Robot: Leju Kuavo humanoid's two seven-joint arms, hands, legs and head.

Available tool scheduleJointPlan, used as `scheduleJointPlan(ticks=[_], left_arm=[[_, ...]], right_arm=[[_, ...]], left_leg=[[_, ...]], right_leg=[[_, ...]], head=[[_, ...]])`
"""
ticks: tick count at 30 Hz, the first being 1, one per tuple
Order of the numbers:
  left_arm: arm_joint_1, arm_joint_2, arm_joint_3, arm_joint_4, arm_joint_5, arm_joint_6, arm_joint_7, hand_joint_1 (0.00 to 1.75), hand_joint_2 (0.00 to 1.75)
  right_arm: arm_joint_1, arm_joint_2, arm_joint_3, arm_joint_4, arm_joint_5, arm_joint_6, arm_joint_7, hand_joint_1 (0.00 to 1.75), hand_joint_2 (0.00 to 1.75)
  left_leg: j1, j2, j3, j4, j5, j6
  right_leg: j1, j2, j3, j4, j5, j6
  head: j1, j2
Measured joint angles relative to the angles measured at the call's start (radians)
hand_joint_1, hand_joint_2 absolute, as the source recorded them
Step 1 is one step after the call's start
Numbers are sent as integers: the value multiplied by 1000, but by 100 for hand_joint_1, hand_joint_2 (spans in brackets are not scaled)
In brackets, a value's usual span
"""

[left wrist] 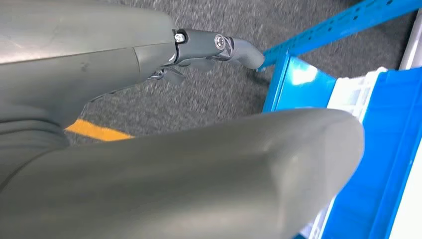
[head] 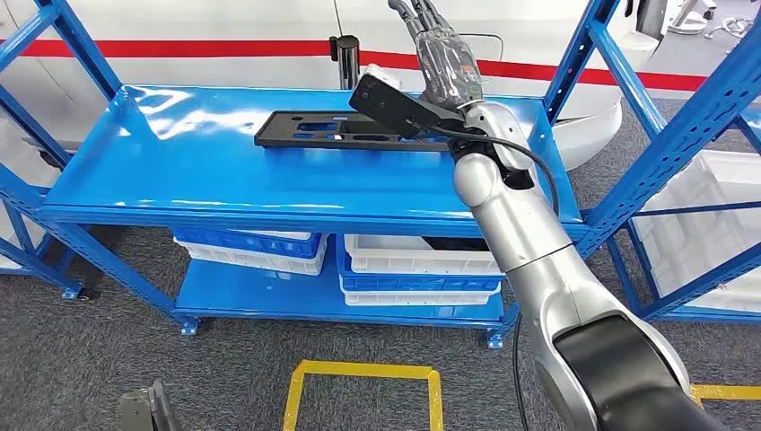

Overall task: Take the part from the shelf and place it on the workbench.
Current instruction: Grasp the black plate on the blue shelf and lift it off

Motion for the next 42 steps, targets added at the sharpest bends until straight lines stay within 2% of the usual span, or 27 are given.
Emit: scheduleJointPlan(ticks=[1, 3, 4, 6, 7, 9, 12, 14, 16, 17, 18, 19, 20, 21, 22, 23, 25, 28, 29, 31, 32, 33, 34, 35, 37, 39, 42], left_arm=[[0, 0, 0, 0, -1, 2, 0, 0, 0], [2, 0, -1, 0, -4, 8, 0, 0, 0], [3, 0, -2, 0, -7, 11, 0, 0, 0], [4, 0, -4, 0, -11, 13, 0, 0, 0], [4, 0, -5, 0, -12, 13, 0, 0, 0], [4, 0, -5, 0, -12, 13, 0, 0, 0], [4, 0, -6, 0, -11, 13, 0, 0, 0], [3, 0, -7, 1, -10, 13, 0, 0, 0], [2, 0, -7, 7, -3, 14, 0, 0, 0], [3, 0, -7, 13, 0, 15, 0, 0, 0], [3, 0, -7, 21, 3, 16, 1, 0, 0], [3, 1, -7, 31, 4, 19, 1, 0, 0], [3, 1, -7, 43, 5, 22, 1, 0, 0], [3, 3, -7, 55, 5, 25, 1, 0, 0], [3, 5, -7, 68, 6, 27, 1, 0, 0], [2, 7, -7, 79, 6, 29, 1, 0, 0], [0, 11, -6, 96, 7, 31, 1, 0, 0], [-4, 14, -6, 126, -1, 49, 4, 0, 0], [-6, 15, -6, 140, -6, 57, 11, 0, 0], [-6, 16, -6, 166, -15, 72, 37, 0, 0], [-4, 17, -6, 180, -21, 80, 54, 0, 0], [0, 17, -7, 193, -29, 91, 74, 0, 0], [6, 17, -8, 205, -38, 101, 95, 0, 0], [12, 17, -10, 216, -48, 111, 115, 0, 0], [24, 17, -13, 232, -63, 122, 154, 0, 0], [34, 18, -15, 247, -73, 126, 190, 0, 0], [48, 19, -21, 260, -91, 133, 239, 0, 0]], right_arm=[[3, -2, 0, 0, -1, 0, 1, 0, 175], [9, -8, 0, 0, -6, 0, 3, 0, 175], [11, -11, 0, 0, -8, 0, 3, 0, 175], [11, -16, 0, 0, -12, 0, 3, 0, 175], [10, -16, 0, 0, -14, 0, 3, 0, 175], [9, -18, 2, 0, -16, -2, 2, 0, 175], [6, -21, 4, -2, -17, -5, 1, 0, 175], [3, -21, 5, -4, -17, -6, 0, 0, 175], [2, -20, 8, -5, -17, -6, 0, 0, 175], [3, -20, 9, -5, -17, -6, 0, 0, 175], [3, -20, 11, -5, -17, -6, 0, 0, 175], [3, -20, 13, -5, -17, -6, 0, 0, 175], [3, -20, 15, -5, -18, -6, 0, 0, 175], [3, -19, 17, -5, -19, -7, 0, 0, 175], [1, -19, 18, -5, -19, -6, 0, 0, 175], [0, -19, 19, -5, -20, -6, 0, 0, 175], [-3, -19, 20, -5, -21, -6, 1, 0, 175], [-7, -20, 22, -7, -21, -6, 2, 0, 175], [-9, -20, 23, -7, -21, -6, 3, 0, 175], [-10, -25, 24, -5, -22, -6, 3, 0, 175], [-8, -27, 25, -3, -24, -7, 2, 0, 175], [-5, -30, 25, 0, -25, -7, 1, 0, 175], [-4, -32, 26, 2, -26, -8, -1, 0, 175], [-3, -33, 26, 5, -28, -9, -3, 0, 175], [-3, -35, 27, 8, -30, -12, -5, 0, 175], [-4, -35, 29, 10, -32, -16, -6, 0, 175], [-5, -38, 32, 11, -33, -19, -6, 0, 175]], left_leg=[[0, -1, 2, 0, -2, 1], [-1, -5, 11, 0, -10, 0], [-1, -7, 19, 1, -16, -1], [-3, -10, 35, 2, -30, -9], [-5, -10, 41, 3, -38, -14], [-9, -9, 47, 5, -51, -24], [-2, -7, 49, 13, -67, -41], [2, -4, 19, 83, -101, -53], [4, -3, -57, 213, -144, -62], [6, -3, -96, 265, -153, -65], [7, -2, -123, 288, -145, -66], [8, -2, -130, 272, -116, -65], [8, -2, -118, 220, -72, -61], [7, -2, -94, 150, -25, -55], [4, -1, -68, 87, 8, -48], [1, 0, -48, 41, 24, -40], [-7, 2, -30, 16, 16, -29], [-5, 3, -9, -3, 14, -13], [-3, 4, 0, -9, 13, -7], [-3, 3, 10, -12, 5, 2], [-3, 2, 14, -11, 1, 4], [-4, 0, 20, -11, -5, 4], [-4, -2, 26, -11, -11, 2], [-3, -4, 34, -10, -18, -1], [-6, -5, 49, -6, -35, -11], [-9, -6, 57, -2, -50, -22], [-3, -4, 63, 1, -64, -39]], right_leg=[[0, 0, -21, 29, -4, 1], [0, 0, -53, 58, 8, 10], [0, 0, -51, 29, 35, 18], [-1, -2, -2, -115, 117, 32], [-1, -3, 26, -180, 147, 33], [0, -4, 52, -238, 168, 23], [-3, -1, 62, -241, 158, -3], [-10, 0, 75, -244, 151, -18], [-8, 1, 86, -244, 142, -29], [-7, 1, 90, -244, 137, -31], [-6, 2, 95, -243, 132, -32], [-6, 4, 101, -243, 127, -31], [-5, 5, 110, -243, 121, -29], [-5, 6, 119, -244, 114, -27], [-2, 6, 127, -244, 107, -23], [0, 7, 132, -245, 102, -18], [3, 7, 134, -247, 95, -8], [3, 3, 125, -225, 78, 4], [3, 2, 105, -185, 63, 4], [0, 1, 29, -53, 23, 2], [-1, 1, -11, 8, 10, 3], [-2, 1, -39, 41, 12, 8], [-4, 0, -48, 33, 30, 17], [-6, 0, -37, -13, 62, 26], [-11, -3, 18, -154, 134, 40], [-12, -5, 55, -231, 163, 33], [-9, -2, 66, -239, 156, 7]], head=[[1, 0], [2, 0], [2, 0], [4, 0], [4, 0], [1, 0], [-1, 0], [-4, 0], [-7, 0], [-6, 0], [-6, 0], [-6, 0], [-6, 0], [-7, 0], [-6, 0], [-6, 0], [-5, 0], [-4, 0], [-4, 0], [-2, 0], [-2, 0], [-1, 0], [0, 0], [0, 0], [1, 0], [-1, 0], [-4, 0]])
